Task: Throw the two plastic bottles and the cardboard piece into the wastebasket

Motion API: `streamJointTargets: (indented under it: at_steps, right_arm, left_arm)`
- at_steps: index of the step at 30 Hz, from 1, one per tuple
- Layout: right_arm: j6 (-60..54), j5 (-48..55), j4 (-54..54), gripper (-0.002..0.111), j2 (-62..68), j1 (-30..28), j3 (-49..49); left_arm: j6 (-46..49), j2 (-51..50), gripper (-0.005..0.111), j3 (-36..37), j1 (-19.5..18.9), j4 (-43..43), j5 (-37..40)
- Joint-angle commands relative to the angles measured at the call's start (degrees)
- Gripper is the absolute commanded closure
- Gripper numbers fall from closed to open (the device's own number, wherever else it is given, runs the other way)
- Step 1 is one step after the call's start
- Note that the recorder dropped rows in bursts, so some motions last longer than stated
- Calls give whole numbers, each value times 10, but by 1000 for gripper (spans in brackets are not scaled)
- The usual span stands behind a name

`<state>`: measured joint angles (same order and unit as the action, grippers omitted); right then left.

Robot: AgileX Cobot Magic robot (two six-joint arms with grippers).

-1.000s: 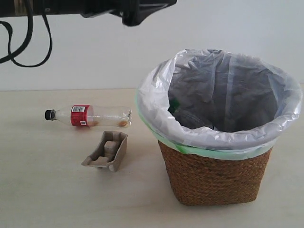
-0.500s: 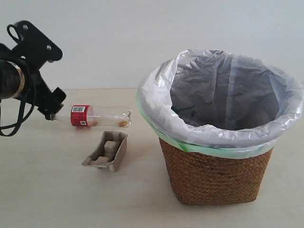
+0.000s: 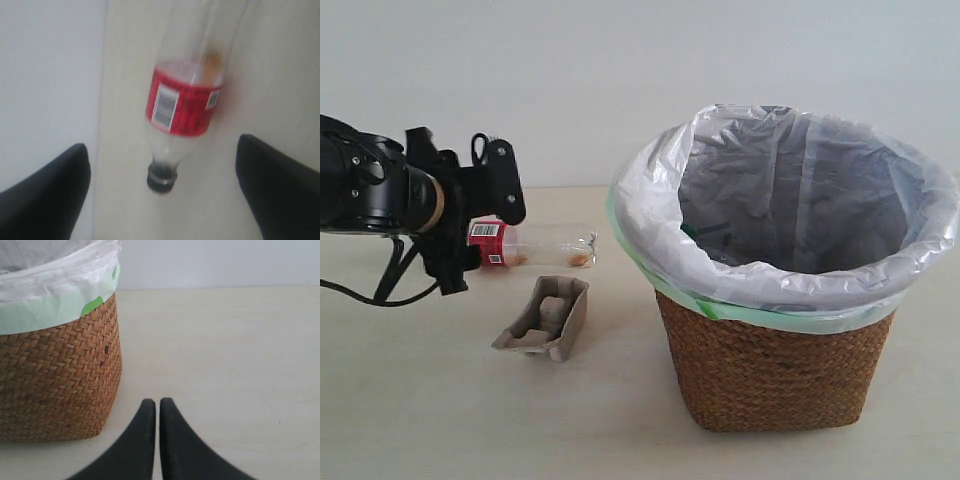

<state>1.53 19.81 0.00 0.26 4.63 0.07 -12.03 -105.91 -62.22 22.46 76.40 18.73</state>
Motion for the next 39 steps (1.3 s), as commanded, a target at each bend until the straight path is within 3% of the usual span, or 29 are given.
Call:
streamJointTargets:
  at_steps: [1, 7, 15, 19, 23, 26, 30, 32, 34, 35, 37, 39]
  right_arm:
    - [-3, -4, -4, 108, -3, -4, -1]
    - [-3, -4, -4, 108, -3, -4, -1]
    - [-3, -4, -4, 108, -3, -4, -1]
    - [-3, -4, -4, 108, -3, -4, -1]
    - [-3, -4, -4, 108, -3, -4, -1]
    - [-3, -4, -4, 108, -3, -4, -1]
    - [-3, -4, -4, 108, -3, -4, -1]
    - [-3, -4, -4, 108, -3, -4, -1]
    - [-3, -4, -4, 108, -3, -4, -1]
    - [-3, -4, -4, 108, -3, -4, -1]
    - [-3, -4, -4, 108, -3, -4, -1]
    - [-3, -4, -4, 108, -3, -4, -1]
  left_arm:
    - [35, -35, 34, -10, -1, 21, -63]
    - [17, -66, 34, -33, -1, 42, -51]
    - [-201, -66, 37, -56, -1, 33, 45]
    - [-207, -51, 47, -84, -2, -76, 55]
    - [-176, -17, 48, -129, -7, -212, 52]
    - [-113, 3, 48, -174, -31, -410, 65]
    - [-5, 2, 48, -233, -102, -712, 122]
    - [96, -3, 48, -248, -130, -852, 151]
    - [277, -7, 48, -254, -148, -976, 184]
    - [372, -8, 48, -255, -148, -1011, 199]
    - [654, -8, 48, -254, -139, -1041, 267]
    - [740, -8, 48, -254, -127, -982, 284]
